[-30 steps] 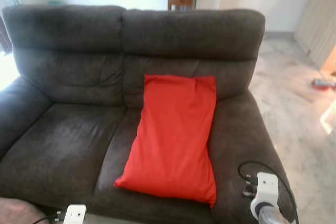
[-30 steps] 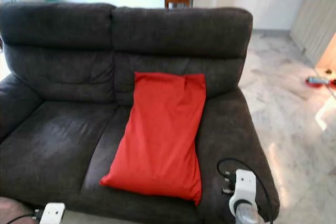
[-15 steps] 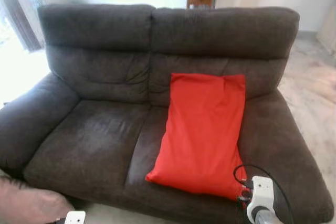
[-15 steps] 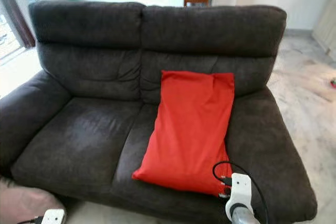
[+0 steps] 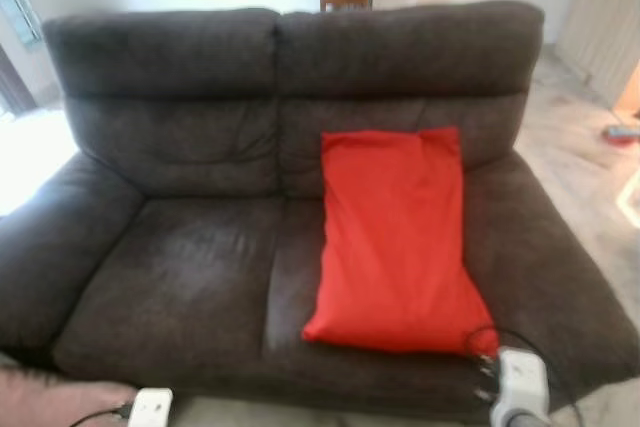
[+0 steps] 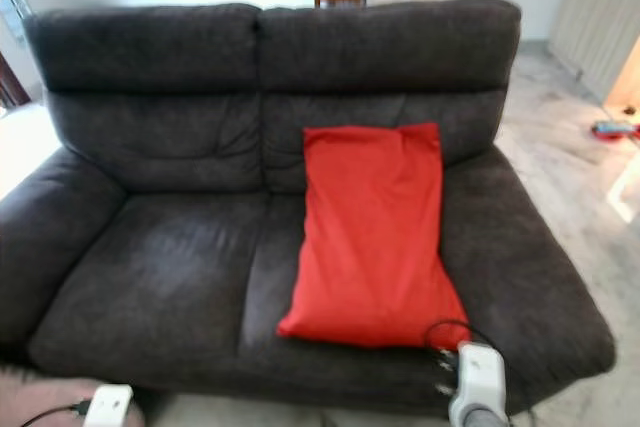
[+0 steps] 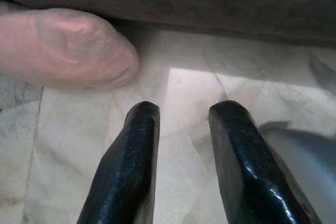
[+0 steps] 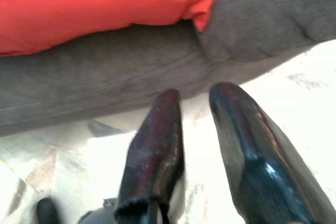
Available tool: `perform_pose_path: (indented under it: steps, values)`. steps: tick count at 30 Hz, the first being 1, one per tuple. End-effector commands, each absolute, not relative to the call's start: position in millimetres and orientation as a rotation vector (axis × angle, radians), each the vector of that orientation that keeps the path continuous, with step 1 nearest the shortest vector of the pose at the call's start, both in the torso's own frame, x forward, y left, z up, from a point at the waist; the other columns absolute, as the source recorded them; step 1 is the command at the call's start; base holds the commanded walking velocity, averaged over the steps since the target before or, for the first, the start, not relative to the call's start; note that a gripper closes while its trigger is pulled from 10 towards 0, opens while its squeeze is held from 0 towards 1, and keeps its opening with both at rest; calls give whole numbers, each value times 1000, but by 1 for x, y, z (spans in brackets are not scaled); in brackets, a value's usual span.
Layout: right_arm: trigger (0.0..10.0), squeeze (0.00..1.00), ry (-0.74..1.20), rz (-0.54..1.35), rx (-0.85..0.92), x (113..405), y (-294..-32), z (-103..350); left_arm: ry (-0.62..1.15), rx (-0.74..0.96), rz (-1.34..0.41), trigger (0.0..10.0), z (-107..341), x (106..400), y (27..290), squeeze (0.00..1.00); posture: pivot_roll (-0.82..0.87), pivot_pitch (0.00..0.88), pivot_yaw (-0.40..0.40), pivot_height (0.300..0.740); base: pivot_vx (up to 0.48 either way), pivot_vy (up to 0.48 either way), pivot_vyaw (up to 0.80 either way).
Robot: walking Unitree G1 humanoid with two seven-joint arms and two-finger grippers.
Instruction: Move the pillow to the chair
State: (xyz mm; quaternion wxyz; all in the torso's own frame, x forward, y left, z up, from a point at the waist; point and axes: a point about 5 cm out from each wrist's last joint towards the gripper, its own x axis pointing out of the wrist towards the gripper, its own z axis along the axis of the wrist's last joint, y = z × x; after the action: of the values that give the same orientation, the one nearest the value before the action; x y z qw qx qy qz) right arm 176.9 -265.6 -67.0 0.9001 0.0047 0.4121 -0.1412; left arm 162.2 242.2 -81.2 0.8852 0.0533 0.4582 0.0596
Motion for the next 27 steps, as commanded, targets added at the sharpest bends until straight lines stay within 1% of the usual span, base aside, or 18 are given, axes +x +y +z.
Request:
perform_pose_path:
  steps: [1,13,19,23,27]
  values:
    - [10000,0,857,-263,37,181,-256,-69,974,116,149,10000,-82,157,250,0,25,0,26,740,0,360,0]
    - [10000,0,908,-251,12,173,-257,-73,984,121,128,10000,-82,156,249,0,16,12,29,740,0,364,0]
    - [10000,0,1044,-216,-136,152,-264,-81,985,132,114,10000,-82,157,250,0,20,18,33,740,0,364,0]
    - [10000,0,1102,-232,-160,138,-269,-85,987,135,115,10000,-82,156,251,0,20,22,35,740,0,363,0]
    - [10000,0,1107,-234,-148,135,-268,-86,989,135,116,10000,-82,156,251,0,21,25,37,740,0,364,0]
